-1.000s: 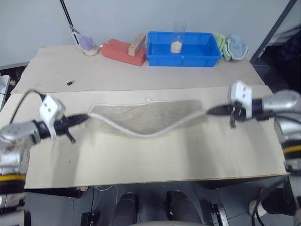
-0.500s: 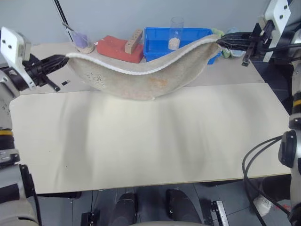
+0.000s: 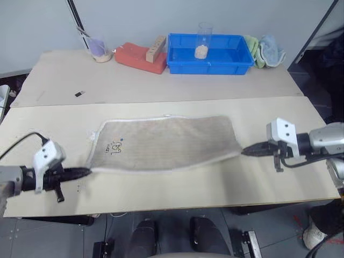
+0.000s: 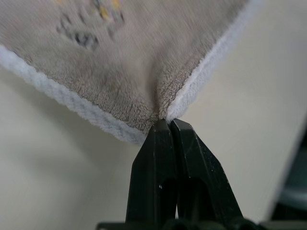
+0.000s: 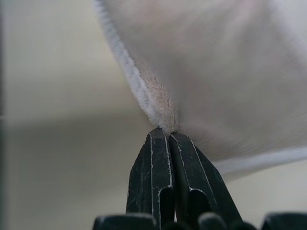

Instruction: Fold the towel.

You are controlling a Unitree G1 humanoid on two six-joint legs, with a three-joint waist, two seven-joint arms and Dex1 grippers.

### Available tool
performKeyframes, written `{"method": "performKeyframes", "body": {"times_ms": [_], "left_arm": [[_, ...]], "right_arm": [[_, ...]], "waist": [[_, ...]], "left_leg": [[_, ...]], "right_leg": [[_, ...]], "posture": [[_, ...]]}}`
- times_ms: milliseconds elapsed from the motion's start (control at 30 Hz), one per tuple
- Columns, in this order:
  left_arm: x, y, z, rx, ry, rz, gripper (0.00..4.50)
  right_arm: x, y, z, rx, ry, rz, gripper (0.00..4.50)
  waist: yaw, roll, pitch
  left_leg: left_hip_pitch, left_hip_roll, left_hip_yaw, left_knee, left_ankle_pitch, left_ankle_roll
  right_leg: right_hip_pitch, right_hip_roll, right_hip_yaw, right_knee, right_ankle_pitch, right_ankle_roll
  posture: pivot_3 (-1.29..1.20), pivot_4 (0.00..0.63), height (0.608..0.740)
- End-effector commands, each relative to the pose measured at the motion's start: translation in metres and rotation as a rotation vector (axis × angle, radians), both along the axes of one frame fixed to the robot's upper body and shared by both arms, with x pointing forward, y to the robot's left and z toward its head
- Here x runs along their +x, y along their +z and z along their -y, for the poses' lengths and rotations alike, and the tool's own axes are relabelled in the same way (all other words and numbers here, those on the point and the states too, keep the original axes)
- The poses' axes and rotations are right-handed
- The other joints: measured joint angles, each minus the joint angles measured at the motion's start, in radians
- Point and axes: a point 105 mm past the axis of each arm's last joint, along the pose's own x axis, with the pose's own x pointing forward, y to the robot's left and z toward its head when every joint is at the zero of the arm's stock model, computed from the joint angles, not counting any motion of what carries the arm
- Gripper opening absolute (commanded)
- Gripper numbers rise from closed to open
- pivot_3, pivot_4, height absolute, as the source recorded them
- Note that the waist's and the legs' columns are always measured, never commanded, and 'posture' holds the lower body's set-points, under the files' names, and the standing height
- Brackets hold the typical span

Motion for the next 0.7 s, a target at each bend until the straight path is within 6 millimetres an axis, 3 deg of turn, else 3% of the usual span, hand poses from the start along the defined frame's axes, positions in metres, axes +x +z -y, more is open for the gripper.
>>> {"method": "performKeyframes", "body": {"times_ms": [33,200,400,467,700], "left_arm": [[-0.001,0.013,-0.005,0.036,-0.011,0.03,0.0],[0.009,0.014,-0.007,0.014,0.012,0.05,0.0],[0.043,0.029,-0.006,-0.053,0.053,0.092,0.0],[0.064,0.037,-0.005,-0.104,0.101,0.131,0.0],[0.1,0.05,-0.004,-0.197,0.193,0.176,0.0]], "right_arm": [[-0.012,0.008,-0.001,-0.013,0.024,-0.033,0.03],[-0.01,0.011,-0.008,0.047,-0.053,-0.104,0.03],[0.027,0.029,-0.016,0.183,-0.233,-0.105,0.03],[0.047,0.036,-0.017,0.236,-0.315,-0.096,0.03],[0.077,0.043,-0.015,0.281,-0.446,-0.093,0.03]], "waist": [[-0.002,0.0,0.0],[-0.004,0.0,0.0],[-0.003,0.0,0.0],[-0.003,0.0,0.0],[-0.004,0.0,0.0]], "left_leg": [[0.002,0.0,0.0,0.0,0.0,0.0],[0.006,0.001,0.0,-0.001,0.0,0.0],[0.004,0.0,0.0,0.0,0.0,0.0],[0.004,0.0,0.0,0.0,0.0,0.0],[0.0,-0.001,-0.001,0.0,0.0,0.0]], "right_leg": [[0.002,0.0,0.0,0.0,0.0,0.0],[0.005,0.001,0.0,0.0,-0.001,-0.001],[0.005,0.001,0.0,0.0,-0.001,-0.001],[0.005,0.001,0.0,0.0,-0.001,0.0],[0.002,0.0,-0.001,0.001,0.0,0.0]], "posture": [[0.0,0.15,0.74],[0.0,0.15,0.74],[0.0,0.15,0.74],[0.0,0.15,0.74],[0.0,0.15,0.74]]}}
